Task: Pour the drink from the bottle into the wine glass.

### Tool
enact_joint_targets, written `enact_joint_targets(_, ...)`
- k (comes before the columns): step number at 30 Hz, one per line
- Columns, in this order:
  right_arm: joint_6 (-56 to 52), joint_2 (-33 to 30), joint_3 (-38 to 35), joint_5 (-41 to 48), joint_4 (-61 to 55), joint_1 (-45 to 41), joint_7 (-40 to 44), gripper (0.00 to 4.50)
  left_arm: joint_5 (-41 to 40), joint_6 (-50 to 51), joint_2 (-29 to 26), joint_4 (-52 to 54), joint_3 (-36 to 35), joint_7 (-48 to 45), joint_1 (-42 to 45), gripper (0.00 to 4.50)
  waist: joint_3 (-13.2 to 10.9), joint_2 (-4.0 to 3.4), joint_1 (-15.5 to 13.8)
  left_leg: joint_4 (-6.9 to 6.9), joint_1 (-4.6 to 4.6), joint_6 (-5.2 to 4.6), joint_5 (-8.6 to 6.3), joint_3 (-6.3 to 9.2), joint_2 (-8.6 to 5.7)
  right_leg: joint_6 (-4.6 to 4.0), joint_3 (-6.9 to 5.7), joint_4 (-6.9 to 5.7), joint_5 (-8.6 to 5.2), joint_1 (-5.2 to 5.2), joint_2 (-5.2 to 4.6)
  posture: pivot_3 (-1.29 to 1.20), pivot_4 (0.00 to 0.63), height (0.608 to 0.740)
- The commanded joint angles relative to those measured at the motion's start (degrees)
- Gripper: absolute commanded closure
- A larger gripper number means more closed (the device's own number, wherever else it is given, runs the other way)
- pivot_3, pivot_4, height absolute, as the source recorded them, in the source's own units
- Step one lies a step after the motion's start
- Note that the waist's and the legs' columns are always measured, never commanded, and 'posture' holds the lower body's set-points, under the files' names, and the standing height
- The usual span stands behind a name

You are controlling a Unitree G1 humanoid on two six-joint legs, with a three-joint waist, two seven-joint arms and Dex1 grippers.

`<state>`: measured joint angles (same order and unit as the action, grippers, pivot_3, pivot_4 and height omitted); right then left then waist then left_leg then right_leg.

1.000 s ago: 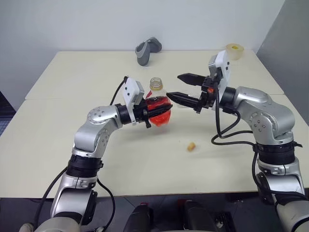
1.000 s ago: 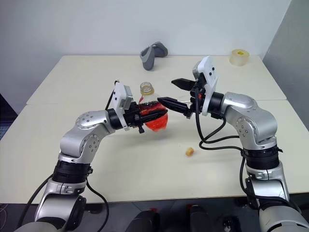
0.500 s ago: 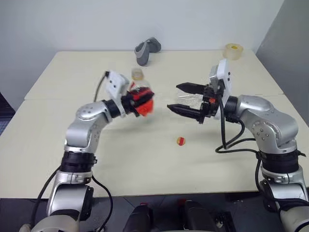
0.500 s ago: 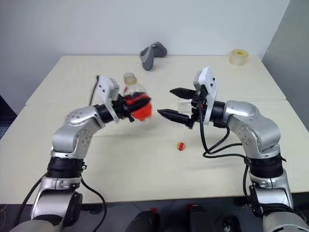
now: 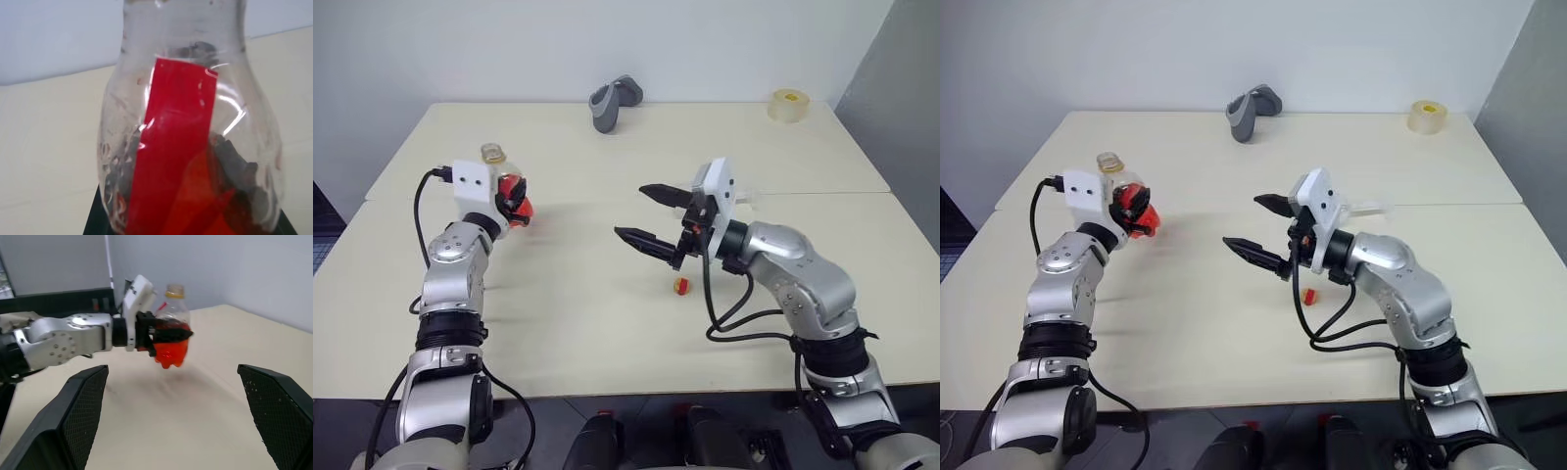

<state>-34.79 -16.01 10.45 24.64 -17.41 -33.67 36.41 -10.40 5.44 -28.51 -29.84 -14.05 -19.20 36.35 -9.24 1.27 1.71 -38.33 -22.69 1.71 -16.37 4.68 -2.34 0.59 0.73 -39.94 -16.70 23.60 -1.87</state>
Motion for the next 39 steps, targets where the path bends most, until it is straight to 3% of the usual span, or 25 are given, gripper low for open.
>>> enact_joint_targets(1, 2.0, 1.0, 0.0, -1.6, -1.4, 0.3, -1.9, 0.0, -1.3, -3.8, 0.8, -2.4, -2.2, 1.2, 2.3, 3.28, 0.0, 0.0, 0.0, -0.02, -0.02, 0.0, 0.0, 0.0, 0.0, 0.0, -0.01, 0.0, 0.0, 0.01, 0.0, 0.0, 0.15, 0.74)
enact_joint_targets(8, 1.6, 3.6, 0.3, -4.1, -2.7, 2.3, -6.8, 0.0, -2.6, -7.7, 5.4, -9.3, -1.6, -2.1, 3.2, 3.28, 0.0, 0.07, 0.0, -0.09, -0.05, 0.0, 0.0, 0.02, -0.01, 0.0, -0.05, -0.04, 0.0, 0.01, -0.01, 0.0, 0.15, 0.74)
enact_joint_targets(18, 1.9, 3.7, 0.0, -5.3, -2.4, 1.7, -7.2, 0.0, 0.8, -10.9, 5.3, -11.0, 1.8, -3.4, 2.4, 3.28, 0.1, 0.07, 0.0, -0.15, -0.05, 0.0, 0.0, 0.05, -0.03, 0.01, -0.09, -0.06, 0.01, -0.01, -0.02, 0.0, 0.15, 0.74)
enact_joint_targets(28, 2.4, 3.3, -0.1, -5.6, -1.3, 1.1, -6.5, 0.0, 0.3, -10.8, 5.3, -7.4, 1.5, -3.1, -1.4, 0.07, 0.1, 0.07, 0.1, -0.14, -0.05, -0.01, 0.0, 0.05, -0.03, 0.01, -0.09, -0.07, 0.01, 0.0, -0.02, 0.0, 0.15, 0.74)
enact_joint_targets(33, 3.0, 2.9, -0.3, -5.6, -0.6, 0.8, -5.9, 0.0, -0.9, -7.4, 5.4, 1.0, 1.1, -2.4, -6.5, 0.03, 0.1, 0.07, 0.1, -0.12, -0.04, -0.01, 0.0, 0.06, -0.02, 0.01, -0.08, -0.07, 0.01, 0.0, -0.02, 0.0, 0.15, 0.74)
enact_joint_targets(39, 3.2, 2.1, -0.8, -5.3, -0.6, 1.3, -5.5, 0.0, -4.4, 3.7, 5.3, 21.4, -2.6, 1.8, -17.7, 0.03, 0.1, 0.07, 0.2, -0.09, -0.03, -0.01, -0.01, 0.05, 0.0, 0.01, -0.03, -0.07, 0.01, 0.01, -0.02, 0.0, 0.15, 0.74)
